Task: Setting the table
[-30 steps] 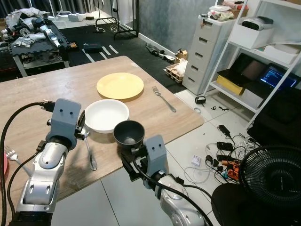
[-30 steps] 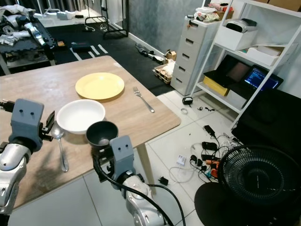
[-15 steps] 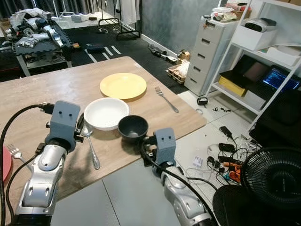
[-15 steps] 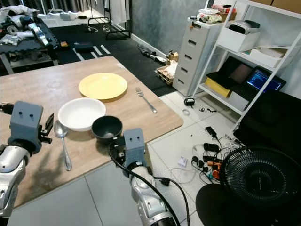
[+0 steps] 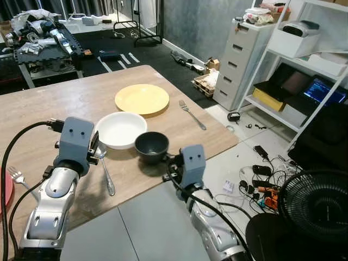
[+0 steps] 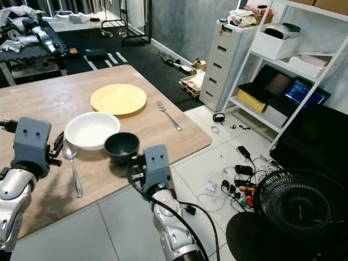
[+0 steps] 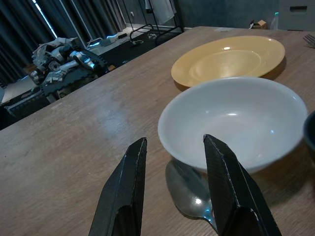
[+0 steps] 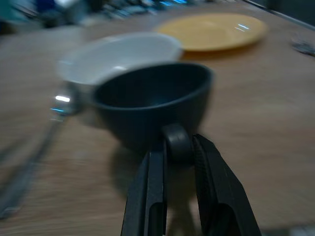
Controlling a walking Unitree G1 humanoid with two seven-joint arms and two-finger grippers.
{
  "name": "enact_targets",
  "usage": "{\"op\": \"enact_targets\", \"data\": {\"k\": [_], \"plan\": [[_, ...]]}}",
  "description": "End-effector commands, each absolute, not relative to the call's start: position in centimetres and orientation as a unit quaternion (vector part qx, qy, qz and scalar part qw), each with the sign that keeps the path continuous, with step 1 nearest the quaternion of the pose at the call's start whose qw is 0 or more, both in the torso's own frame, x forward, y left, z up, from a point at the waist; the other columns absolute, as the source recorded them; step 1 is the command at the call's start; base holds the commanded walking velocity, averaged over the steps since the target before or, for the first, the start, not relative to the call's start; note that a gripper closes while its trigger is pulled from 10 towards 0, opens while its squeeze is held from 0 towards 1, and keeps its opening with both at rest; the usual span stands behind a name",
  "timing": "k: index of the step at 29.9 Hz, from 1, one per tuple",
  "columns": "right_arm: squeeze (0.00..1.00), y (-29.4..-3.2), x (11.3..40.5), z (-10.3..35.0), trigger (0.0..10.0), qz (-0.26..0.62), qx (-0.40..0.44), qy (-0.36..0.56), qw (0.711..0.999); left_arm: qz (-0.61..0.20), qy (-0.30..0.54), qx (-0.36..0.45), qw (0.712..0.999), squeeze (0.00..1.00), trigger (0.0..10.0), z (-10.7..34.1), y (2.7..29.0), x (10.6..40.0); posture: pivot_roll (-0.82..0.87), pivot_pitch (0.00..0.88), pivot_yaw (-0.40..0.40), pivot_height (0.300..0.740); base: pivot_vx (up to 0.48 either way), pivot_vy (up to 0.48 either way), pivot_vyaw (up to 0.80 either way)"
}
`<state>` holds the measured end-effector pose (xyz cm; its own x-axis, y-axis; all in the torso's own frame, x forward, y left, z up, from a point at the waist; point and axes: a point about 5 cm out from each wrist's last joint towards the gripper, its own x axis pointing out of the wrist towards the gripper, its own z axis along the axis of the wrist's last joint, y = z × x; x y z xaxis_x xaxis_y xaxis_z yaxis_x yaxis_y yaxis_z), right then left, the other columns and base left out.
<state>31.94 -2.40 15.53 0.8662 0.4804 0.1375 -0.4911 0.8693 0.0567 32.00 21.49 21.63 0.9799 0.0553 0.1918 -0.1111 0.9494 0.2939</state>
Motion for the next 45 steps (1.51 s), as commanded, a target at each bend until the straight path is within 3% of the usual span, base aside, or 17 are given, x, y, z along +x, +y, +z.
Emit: {"op": "enact_targets", "data": {"k": [1, 8, 17, 18, 23, 24, 25, 26, 35, 45], "plan": [[0.00, -1.9, 31.4, 15.6, 10.0, 0.277, 0.061, -0.066, 0.957, 0.042, -0.082, 0.151, 0.984, 0.00, 10.0, 21.2, 21.4, 31.9, 0.18, 0.102, 0.053, 0.740, 0.000, 0.000, 0.00], [0.00, -0.8, 30.3, 15.9, 10.0, 0.357, 0.056, -0.073, 0.929, 0.042, -0.082, 0.150, 0.984, 0.00, 10.0, 21.2, 21.4, 31.9, 0.18, 0.102, 0.056, 0.740, 0.000, 0.000, 0.00], [0.00, -1.7, 31.2, 14.6, 10.0, 0.312, 0.003, -0.059, 0.948, 0.044, -0.083, 0.150, 0.984, 0.00, 10.0, 21.3, 21.4, 32.0, 0.18, 0.105, 0.057, 0.740, 0.000, 0.000, 0.00], [1.00, -2.1, 31.4, 14.9, 10.0, 0.296, 0.015, -0.067, 0.953, 0.044, -0.083, 0.149, 0.984, 0.00, 10.0, 21.3, 21.4, 31.9, 0.18, 0.105, 0.057, 0.740, 0.000, 0.000, 0.00], [1.00, -2.7, 31.7, 15.4, 10.0, 0.273, 0.011, -0.078, 0.959, 0.044, -0.083, 0.149, 0.984, 0.00, 10.0, 21.3, 21.4, 31.9, 0.18, 0.106, 0.060, 0.740, 0.000, 0.000, 0.00], [0.40, -2.9, 31.7, 15.6, 10.0, 0.268, 0.013, -0.081, 0.960, 0.044, -0.082, 0.149, 0.984, 0.00, 10.0, 21.3, 21.4, 31.9, 0.18, 0.106, 0.060, 0.740, 0.000, 0.000, 0.00], [0.40, -3.1, 31.6, 15.6, 10.0, 0.265, 0.016, -0.083, 0.961, 0.044, -0.082, 0.149, 0.984, 0.00, 10.0, 21.3, 21.3, 32.0, 0.18, 0.106, 0.060, 0.740, 0.000, 0.000, 0.00], [0.00, -3.2, 31.5, 15.6, 10.0, 0.265, 0.018, -0.083, 0.961, 0.043, -0.082, 0.149, 0.985, 0.00, 10.0, 21.3, 21.3, 32.0, 0.18, 0.106, 0.060, 0.740, 0.000, 0.000, 0.00], [0.00, -2.0, 31.0, 14.1, 10.0, 0.307, 0.031, -0.060, 0.949, 0.041, -0.082, 0.146, 0.985, 0.00, 10.0, 21.3, 21.1, 32.0, 0.18, 0.103, 0.059, 0.740, 0.000, 0.000, 0.00], [0.00, -1.9, 32.9, 14.4, 10.0, 0.300, 0.018, -0.068, 0.951, 0.045, -0.083, 0.149, 0.984, 0.00, 10.0, 21.4, 21.3, 31.7, 0.20, 0.104, 0.055, 0.740, 0.000, 0.000, 0.00]]}}
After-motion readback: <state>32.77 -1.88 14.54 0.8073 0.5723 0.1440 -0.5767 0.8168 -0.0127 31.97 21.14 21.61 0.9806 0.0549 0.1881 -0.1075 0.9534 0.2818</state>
